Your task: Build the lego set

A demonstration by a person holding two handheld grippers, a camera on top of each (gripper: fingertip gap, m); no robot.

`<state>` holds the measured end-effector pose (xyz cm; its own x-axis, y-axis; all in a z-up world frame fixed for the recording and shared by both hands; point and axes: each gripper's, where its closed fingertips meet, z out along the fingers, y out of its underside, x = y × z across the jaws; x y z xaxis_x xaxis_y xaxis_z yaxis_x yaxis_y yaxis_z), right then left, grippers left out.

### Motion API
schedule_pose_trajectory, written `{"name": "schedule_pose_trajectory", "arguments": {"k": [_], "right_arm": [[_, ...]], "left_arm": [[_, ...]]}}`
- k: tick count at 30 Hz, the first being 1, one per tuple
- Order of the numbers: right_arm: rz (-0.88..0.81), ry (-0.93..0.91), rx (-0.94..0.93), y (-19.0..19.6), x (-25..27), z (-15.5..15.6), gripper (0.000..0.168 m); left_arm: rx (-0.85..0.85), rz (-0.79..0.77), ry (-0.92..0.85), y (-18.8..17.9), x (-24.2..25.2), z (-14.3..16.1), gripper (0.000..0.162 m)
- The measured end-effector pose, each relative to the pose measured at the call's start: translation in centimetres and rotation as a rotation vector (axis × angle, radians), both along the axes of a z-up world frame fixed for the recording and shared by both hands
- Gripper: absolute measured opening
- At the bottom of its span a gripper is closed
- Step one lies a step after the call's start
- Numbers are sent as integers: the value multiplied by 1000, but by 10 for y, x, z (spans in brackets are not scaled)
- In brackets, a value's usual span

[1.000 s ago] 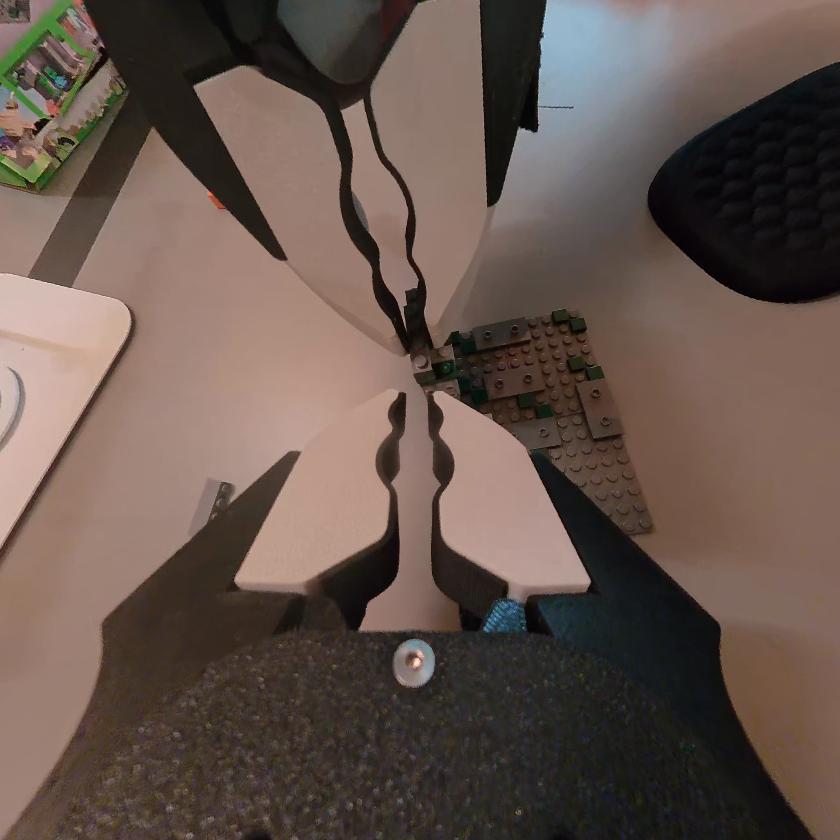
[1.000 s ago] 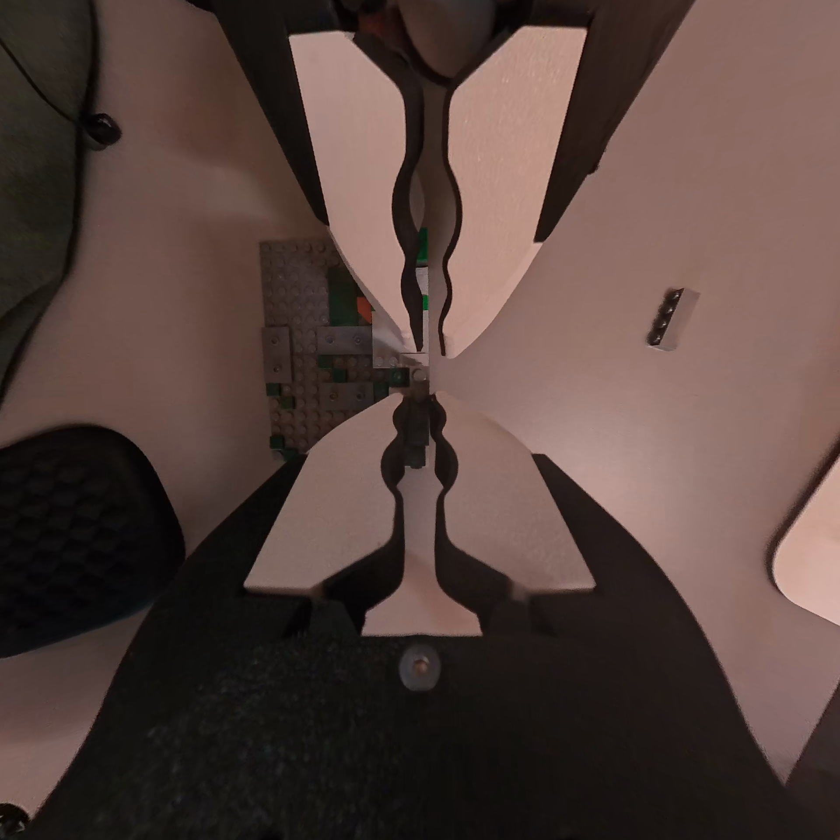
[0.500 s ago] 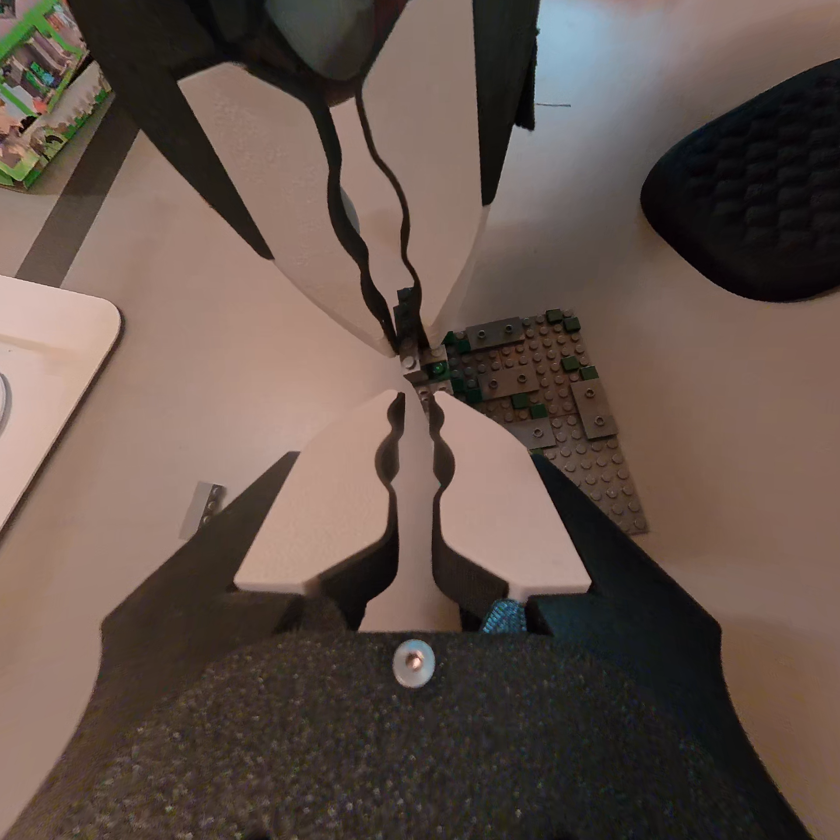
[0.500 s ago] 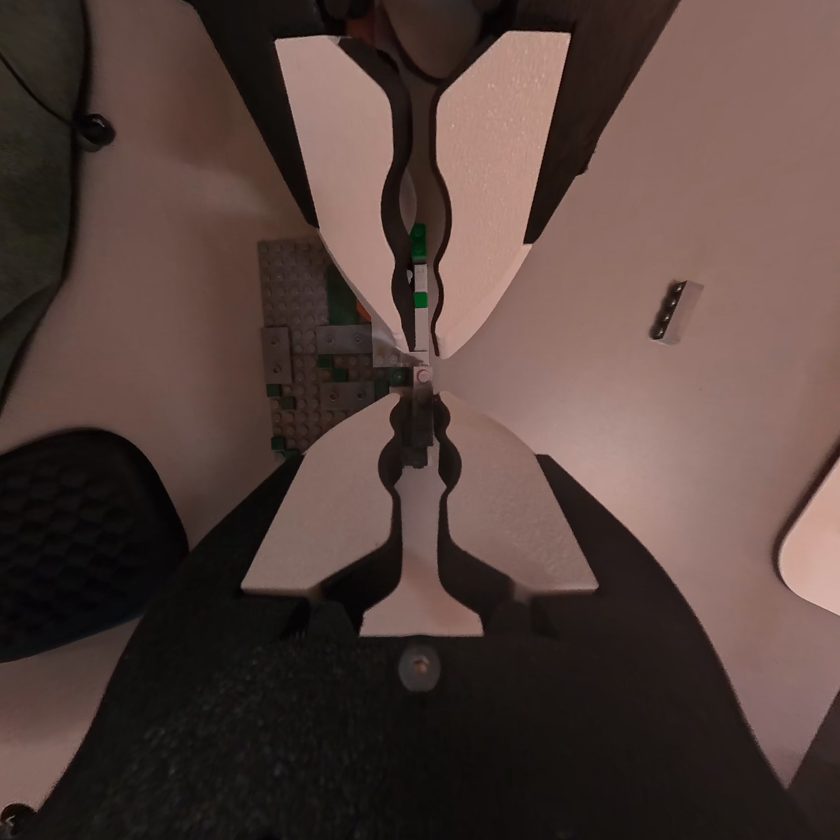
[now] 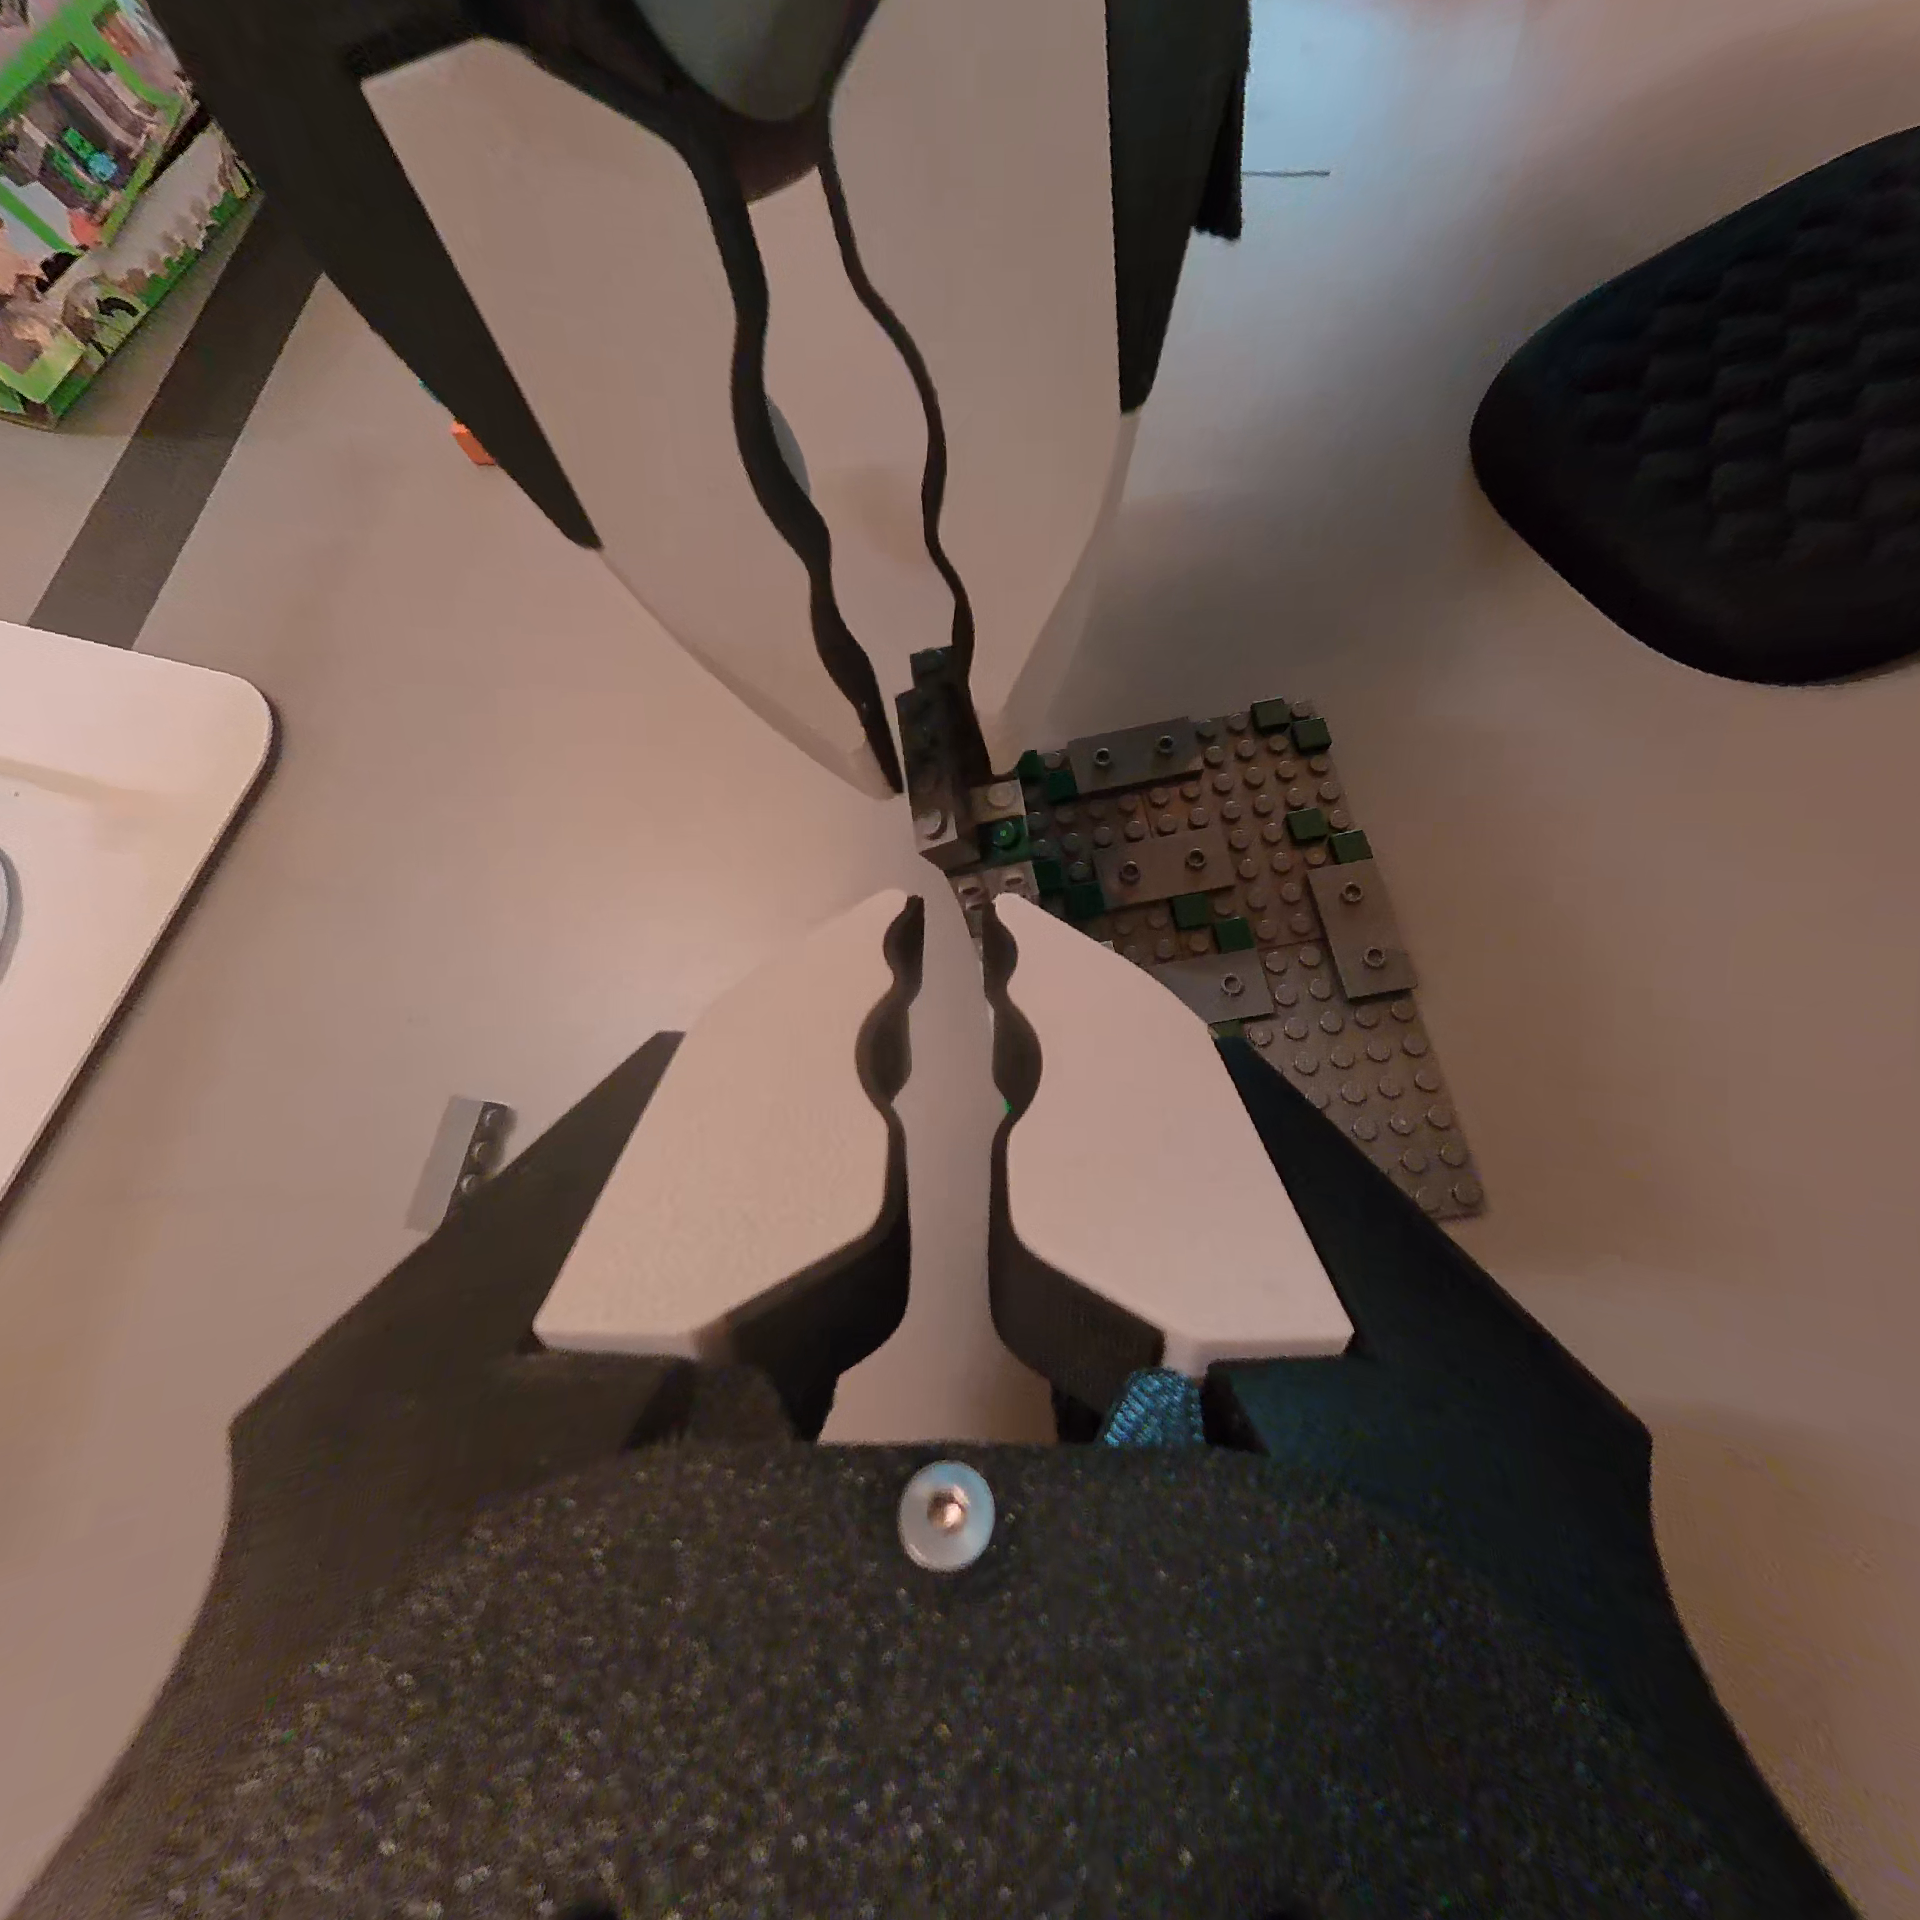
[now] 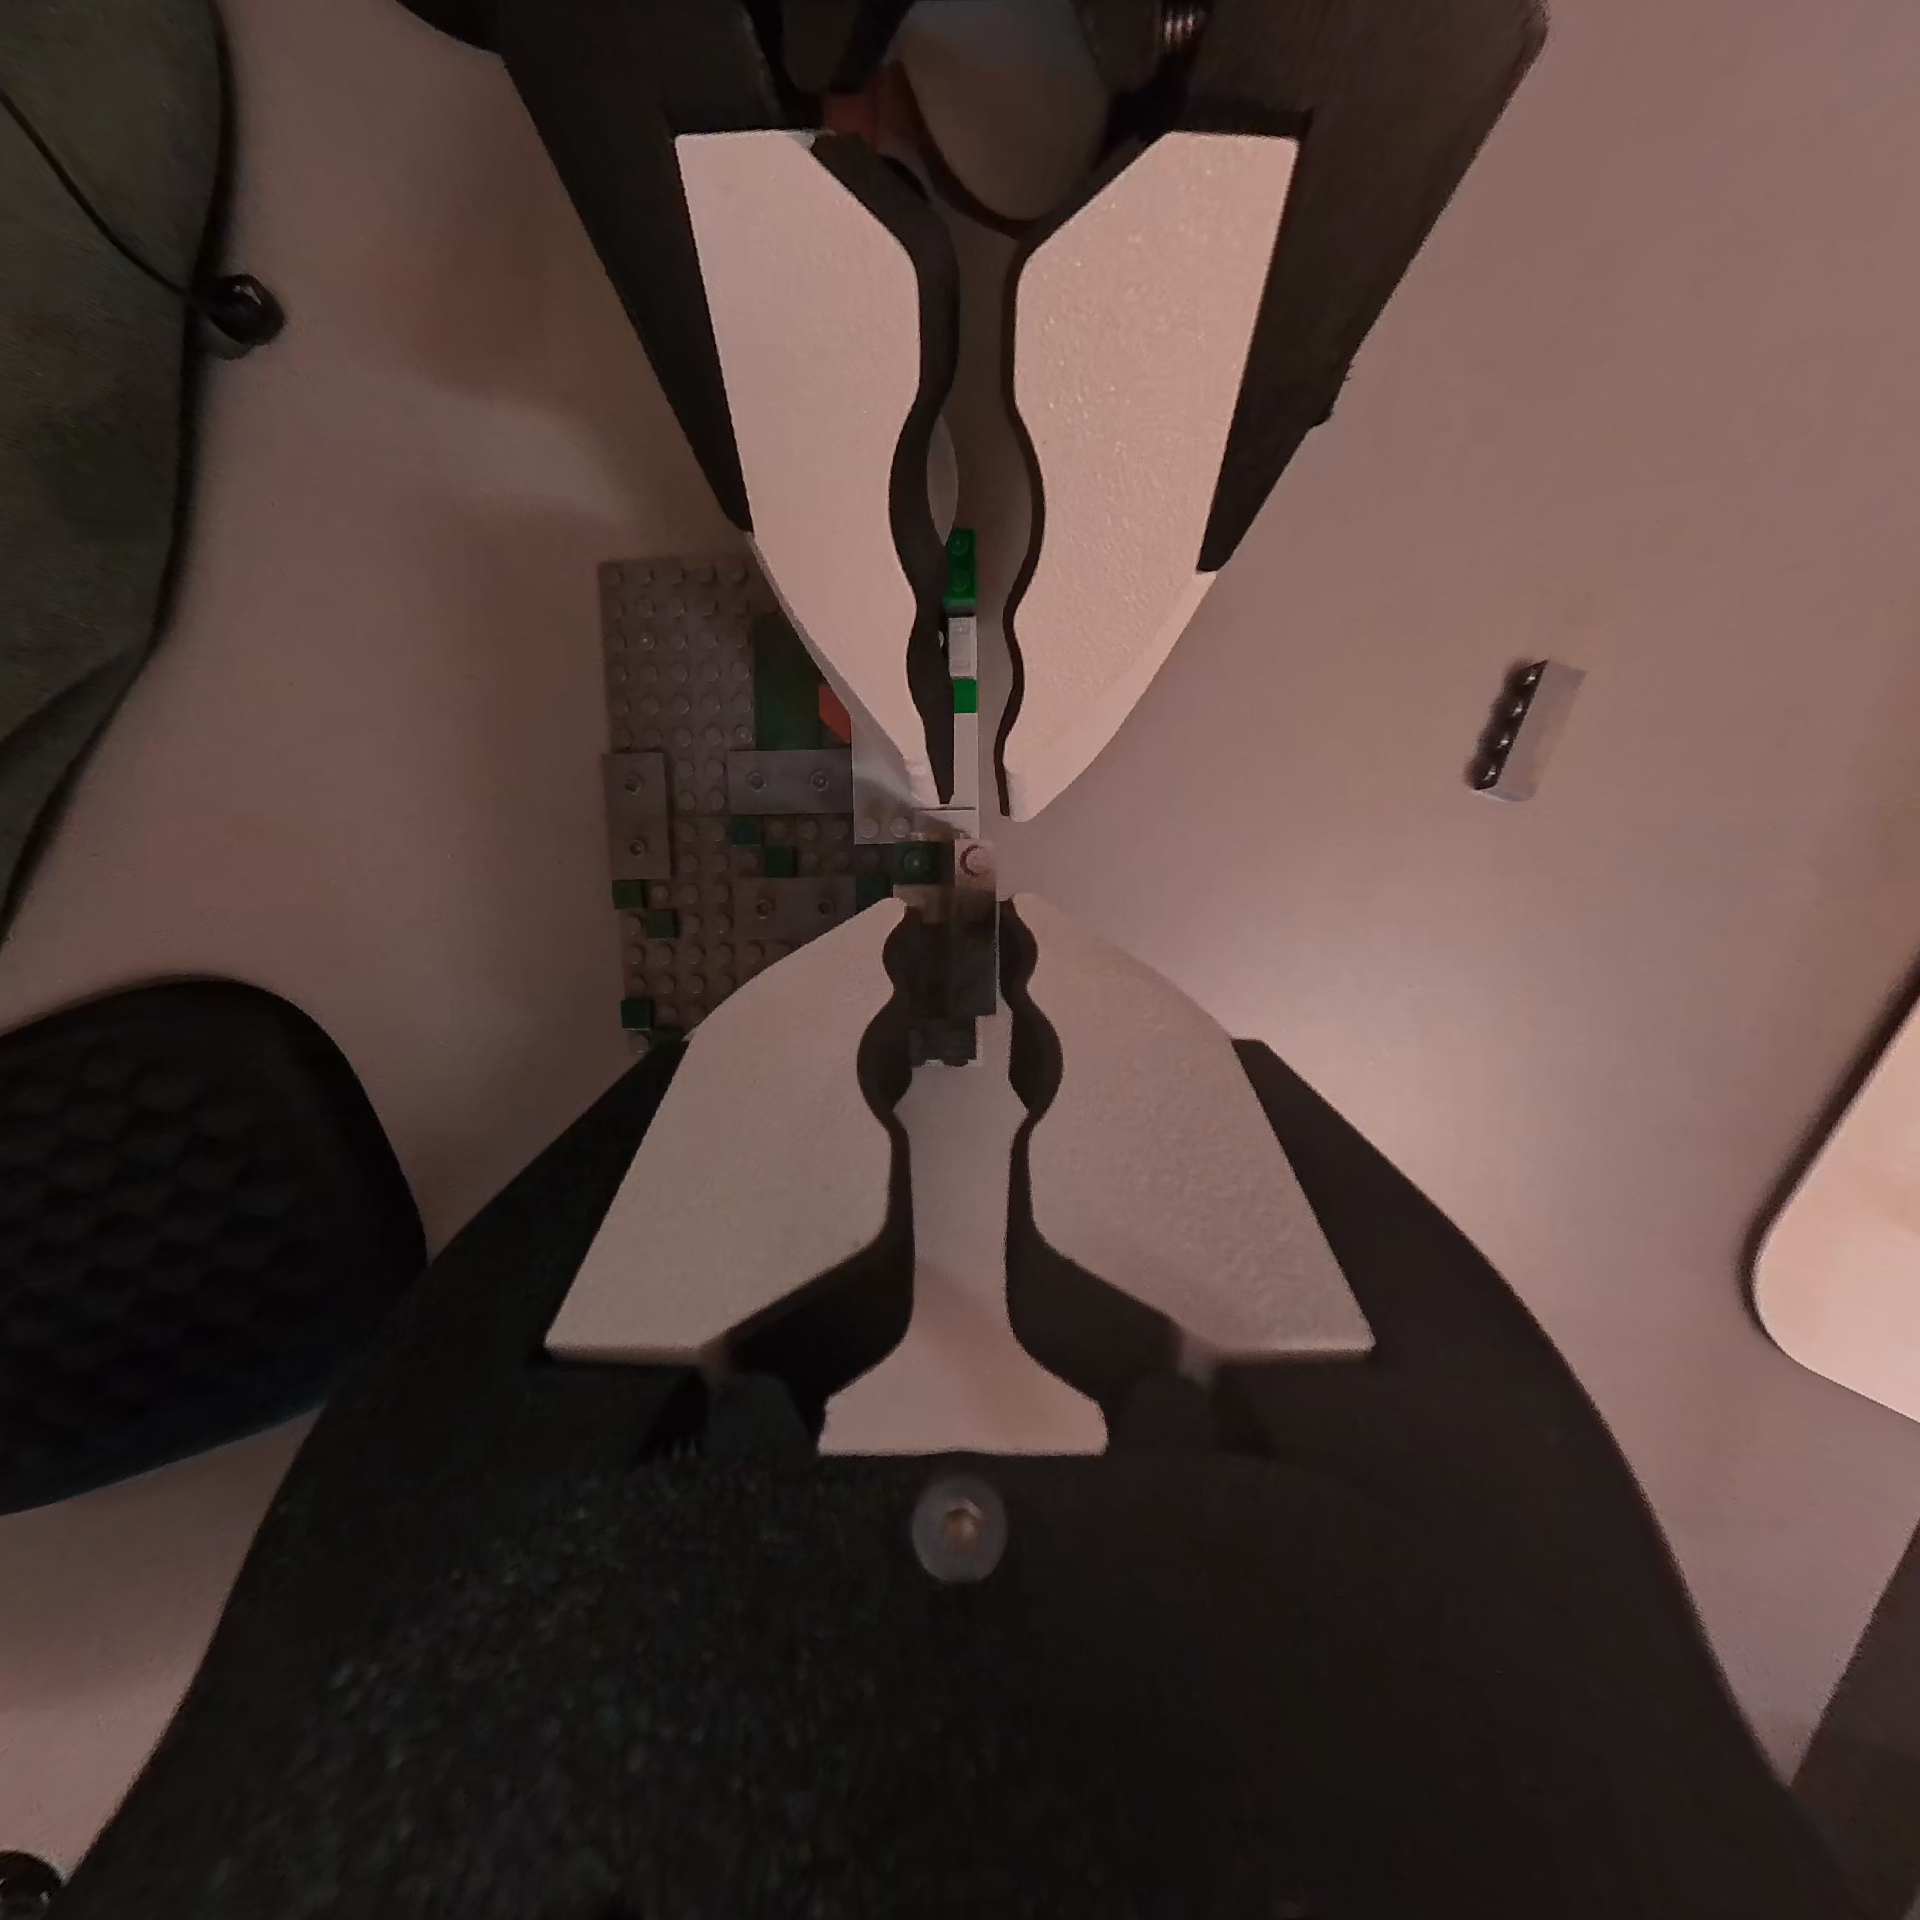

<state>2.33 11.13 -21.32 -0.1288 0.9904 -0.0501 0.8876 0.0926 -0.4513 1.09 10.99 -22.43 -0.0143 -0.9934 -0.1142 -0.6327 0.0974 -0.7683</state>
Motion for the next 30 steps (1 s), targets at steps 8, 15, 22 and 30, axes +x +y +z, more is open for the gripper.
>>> {"name": "schedule_pose_trajectory", "arguments": {"k": [8,15,22,30], "right_arm": [[-5,17,4,2,2,5,15],[-36,123,-38,4,6,21,17],[-50,164,-35,-1,18,16,29],[-62,134,67,-2,19,-10,39]], "left_arm": [[0,-1,2,0,0,0,10],[-1,14,-3,4,-5,2,10],[-15,38,3,9,-15,3,11],[-17,31,23,7,-17,0,11]]}}
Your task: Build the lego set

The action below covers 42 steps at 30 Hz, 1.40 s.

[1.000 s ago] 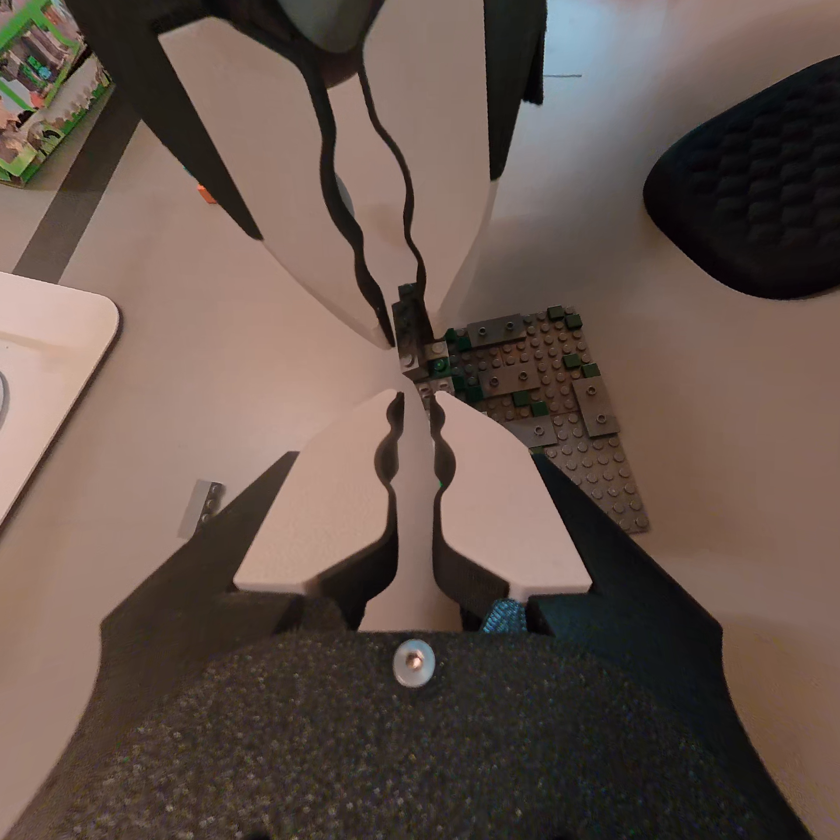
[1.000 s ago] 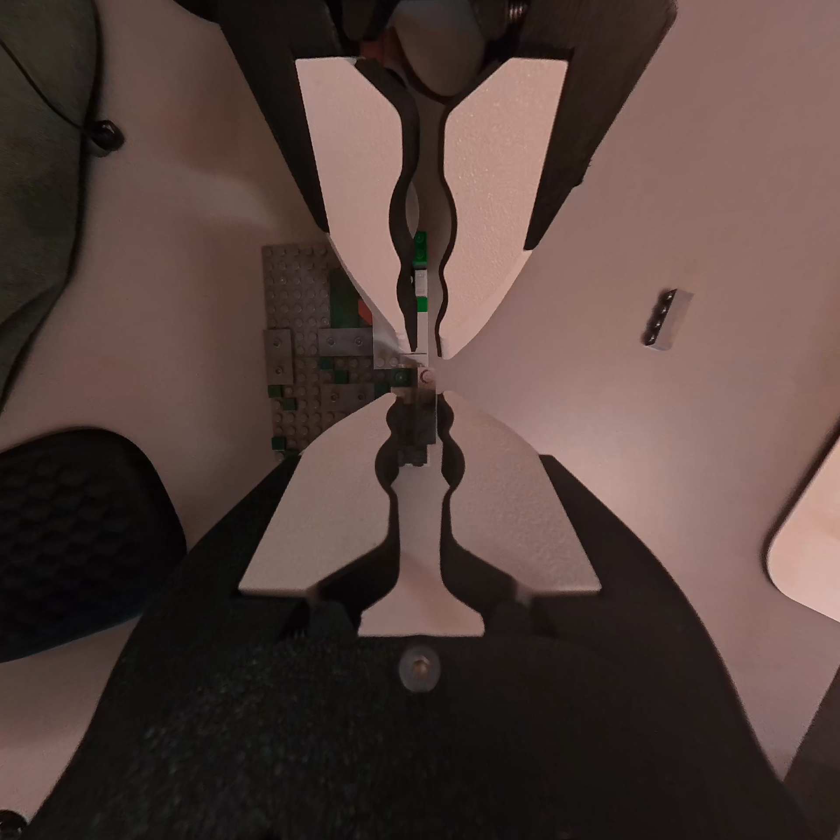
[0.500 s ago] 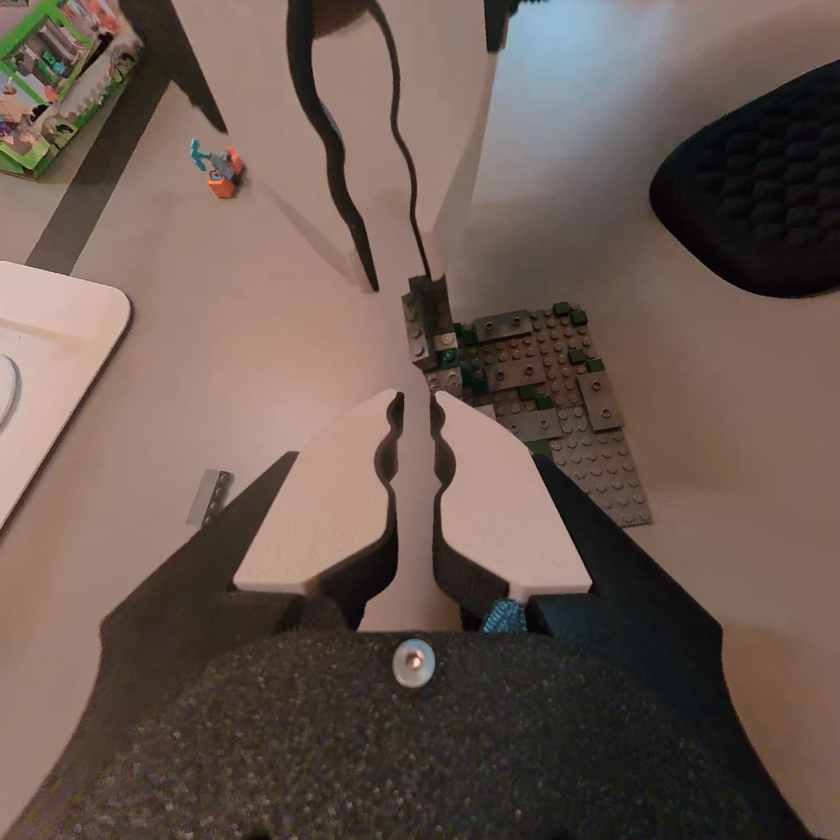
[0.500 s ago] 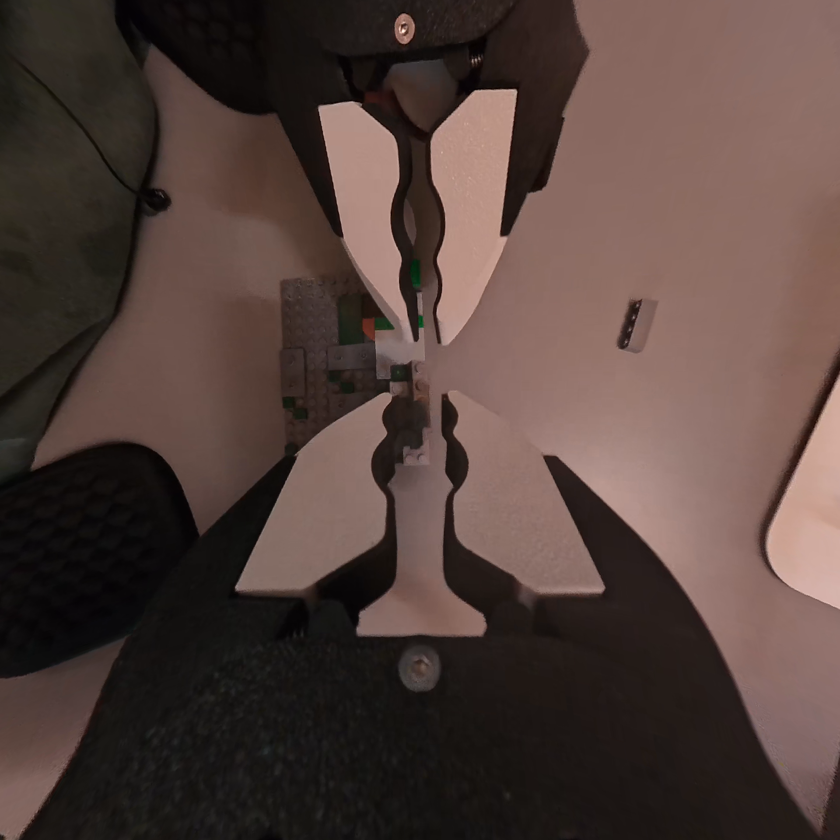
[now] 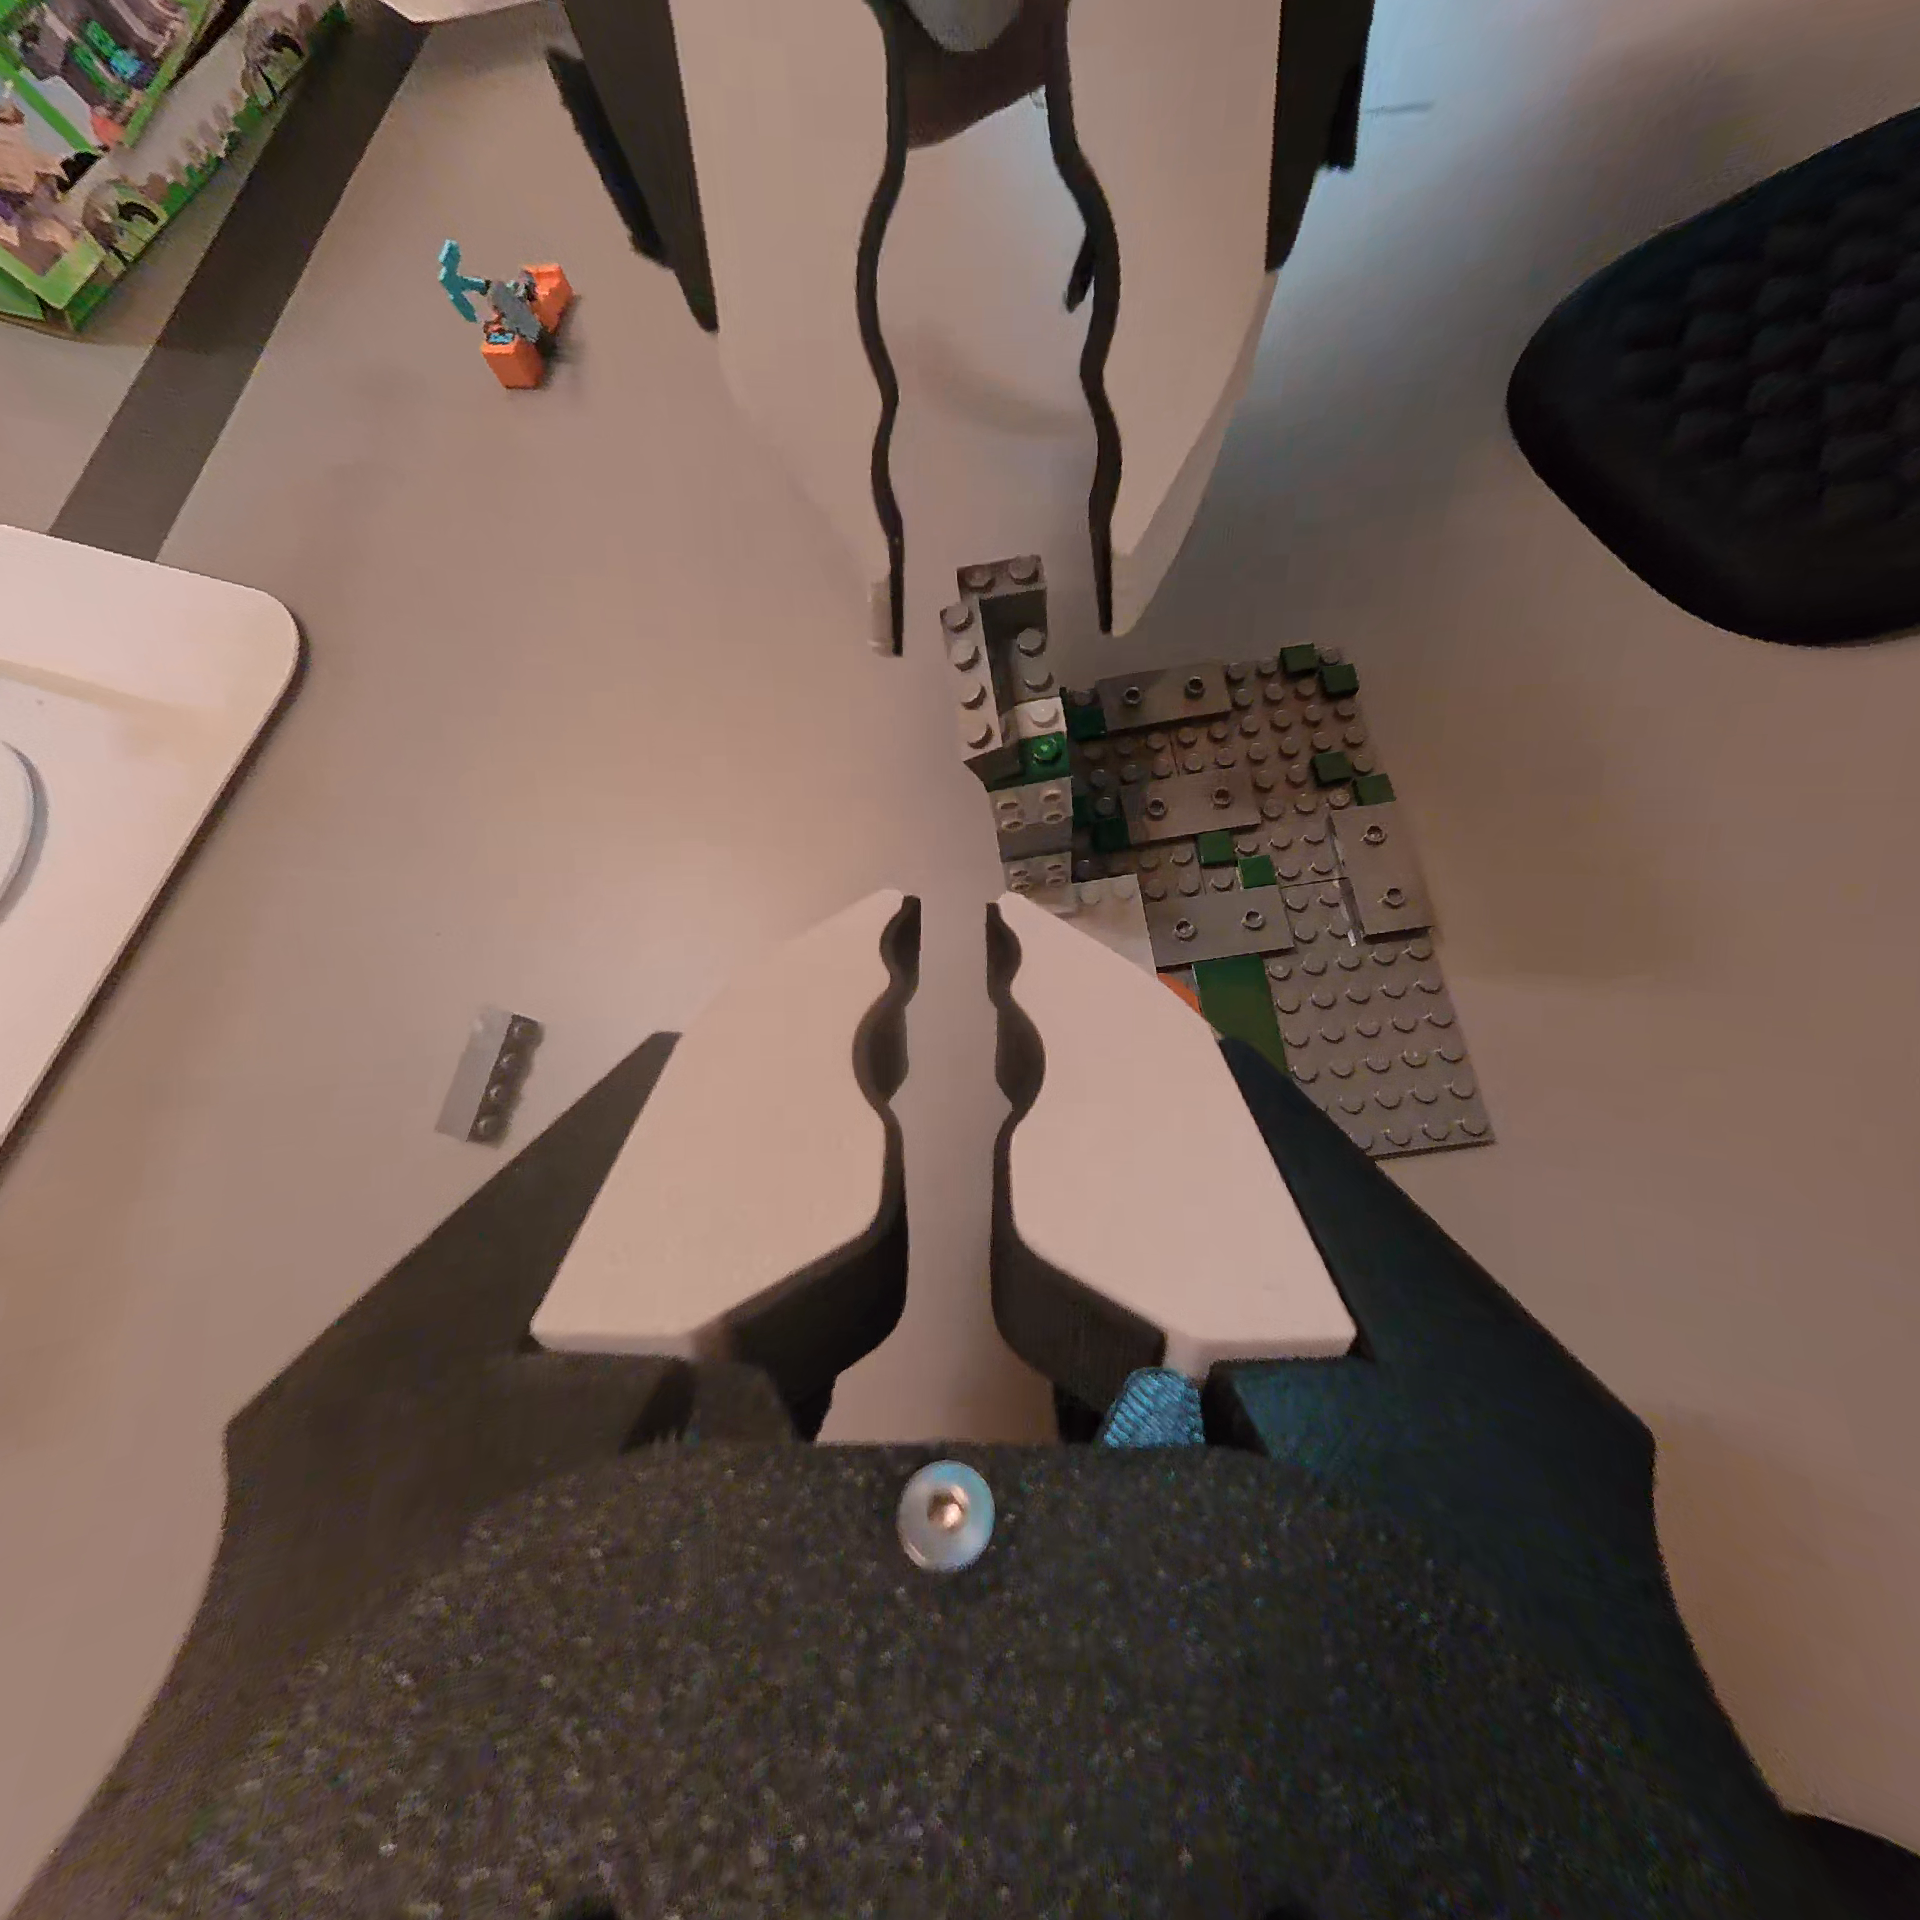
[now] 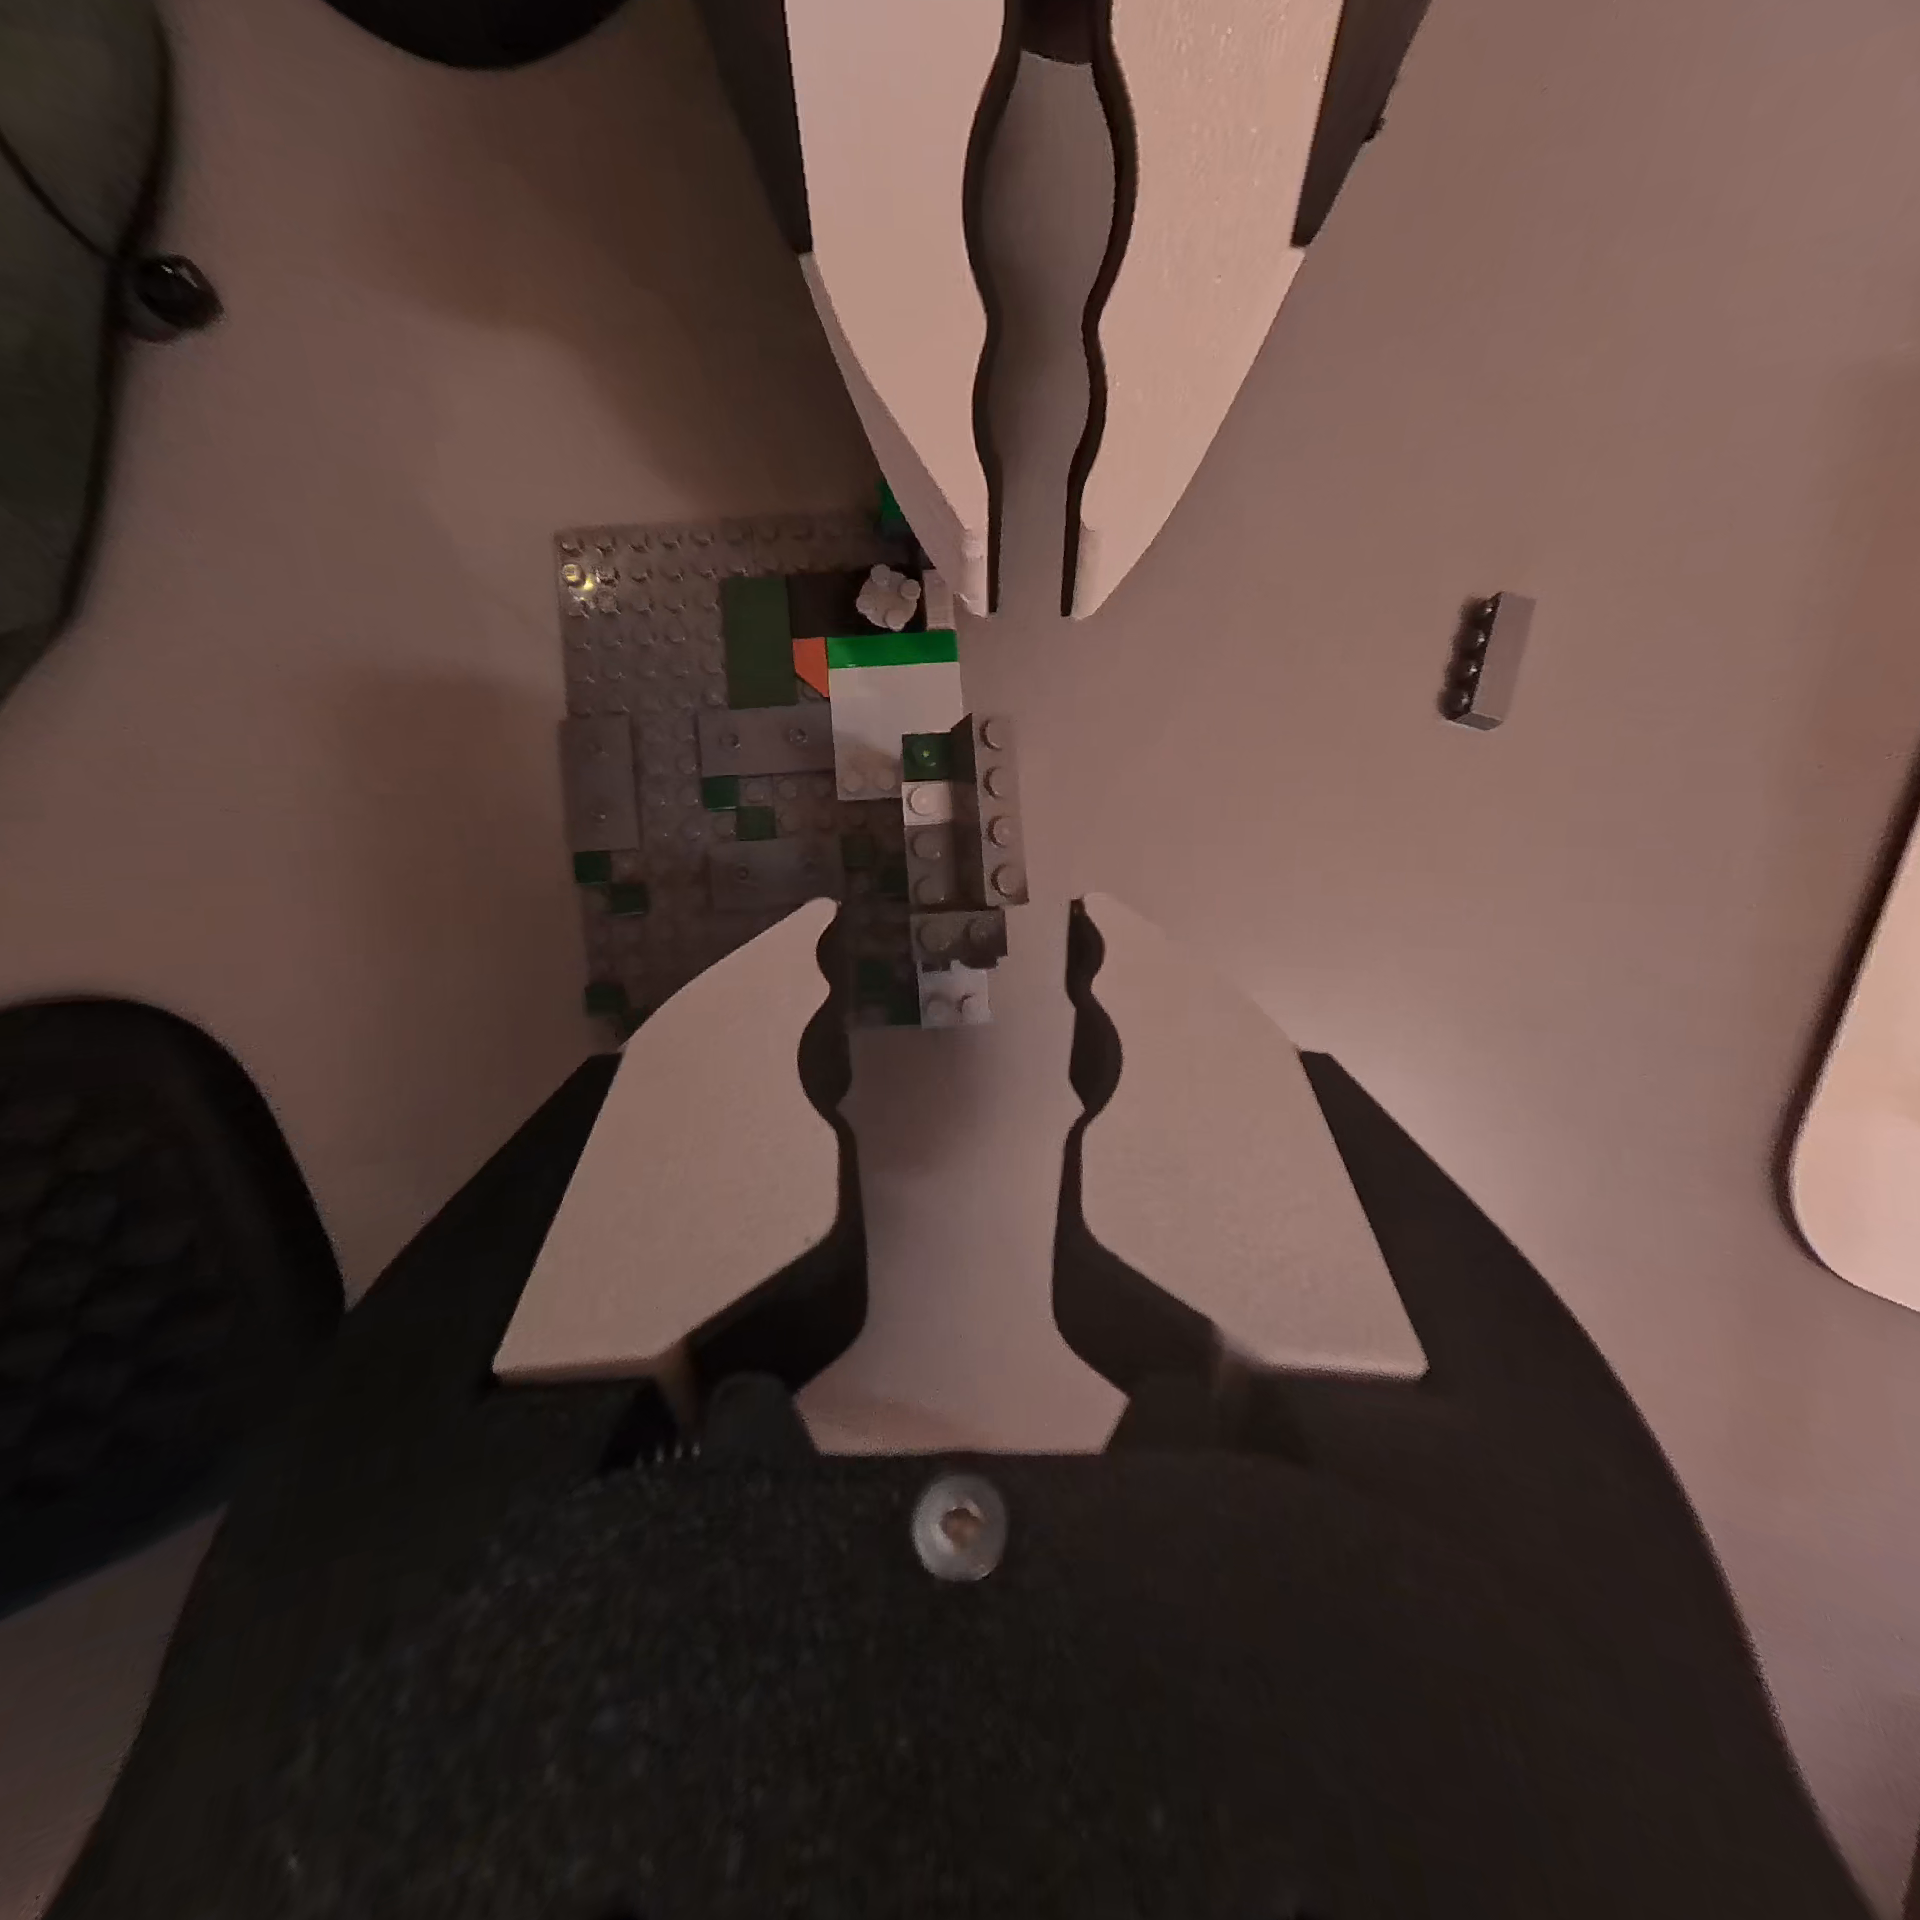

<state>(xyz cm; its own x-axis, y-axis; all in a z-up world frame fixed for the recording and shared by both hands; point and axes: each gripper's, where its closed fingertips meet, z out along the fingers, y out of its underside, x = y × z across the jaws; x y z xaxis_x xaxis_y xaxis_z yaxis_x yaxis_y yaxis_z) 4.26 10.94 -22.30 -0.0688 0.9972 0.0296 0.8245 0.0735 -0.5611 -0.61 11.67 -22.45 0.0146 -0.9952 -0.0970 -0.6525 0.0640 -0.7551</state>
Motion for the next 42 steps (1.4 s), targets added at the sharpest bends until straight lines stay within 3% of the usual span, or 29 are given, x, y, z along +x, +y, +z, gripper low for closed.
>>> {"name": "schedule_pose_trajectory", "arguments": {"k": [7,14,25,42], "right_arm": [[-28,39,16,1,-5,-14,44],[-52,224,24,2,-18,-15,39],[-19,108,81,0,-23,-22,28],[-2,166,51,-8,-24,-14,17]], "left_arm": [[-3,16,-1,1,-4,-1,12],[-10,30,0,2,-9,-3,12],[-16,24,11,1,-8,-7,12],[-41,21,13,2,-12,-8,13]]}}
